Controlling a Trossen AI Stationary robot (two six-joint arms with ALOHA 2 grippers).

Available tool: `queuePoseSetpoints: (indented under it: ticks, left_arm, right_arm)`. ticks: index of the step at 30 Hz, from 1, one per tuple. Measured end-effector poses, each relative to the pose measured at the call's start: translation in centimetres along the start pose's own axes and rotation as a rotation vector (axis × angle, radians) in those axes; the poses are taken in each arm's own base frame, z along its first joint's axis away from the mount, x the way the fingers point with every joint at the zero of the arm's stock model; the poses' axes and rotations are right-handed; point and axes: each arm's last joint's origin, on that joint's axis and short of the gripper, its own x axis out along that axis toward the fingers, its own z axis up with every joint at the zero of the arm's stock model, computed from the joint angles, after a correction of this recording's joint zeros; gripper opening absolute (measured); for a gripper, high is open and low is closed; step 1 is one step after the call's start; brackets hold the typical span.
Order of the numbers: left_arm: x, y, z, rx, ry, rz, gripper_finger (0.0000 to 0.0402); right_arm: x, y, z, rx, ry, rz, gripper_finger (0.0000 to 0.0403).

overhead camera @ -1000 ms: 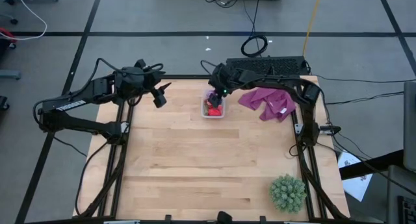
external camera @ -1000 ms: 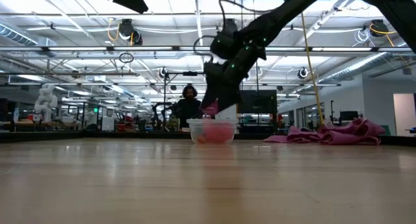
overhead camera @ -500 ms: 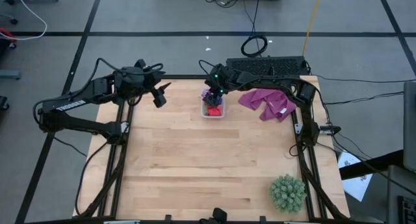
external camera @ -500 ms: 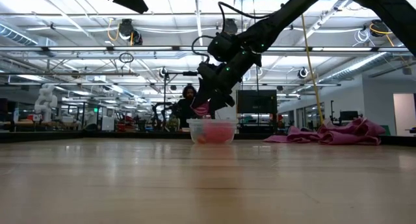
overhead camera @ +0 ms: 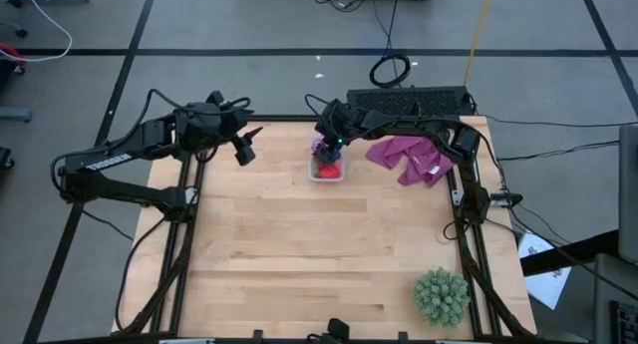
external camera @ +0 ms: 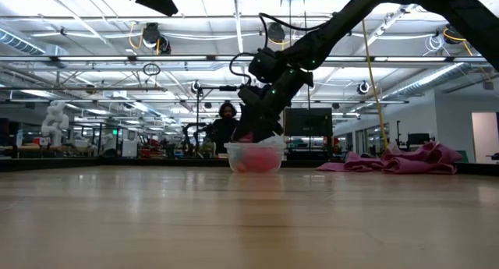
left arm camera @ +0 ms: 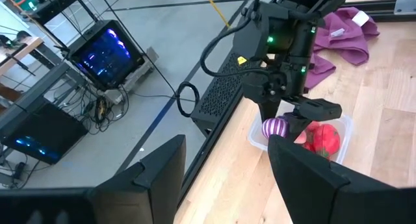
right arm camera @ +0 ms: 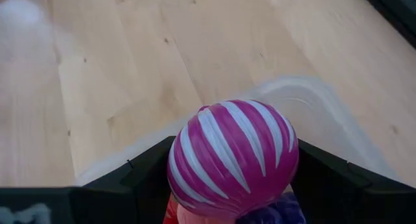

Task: Pick and placing Produce into tupperware
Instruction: Put the purple onion into the transparent bin

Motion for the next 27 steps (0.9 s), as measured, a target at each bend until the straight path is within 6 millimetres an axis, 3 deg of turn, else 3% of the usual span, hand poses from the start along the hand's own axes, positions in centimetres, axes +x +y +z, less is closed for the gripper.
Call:
queuePoseSetpoints:
  ticks: [10,27]
  left_arm:
    - [0.0,0.0,0.0,0.003,0.002,-0.001,0.0225]
    - [0.0,0.0,-0.2,0.011,0.022,-0.004,0.0225]
  right_arm:
    - [-0.1,-0.1,-1.7,0.008,0.169,-0.099,0.0259]
    - [0.1,0.4,-0.8,-0.097,0.076,-0.074,0.0259]
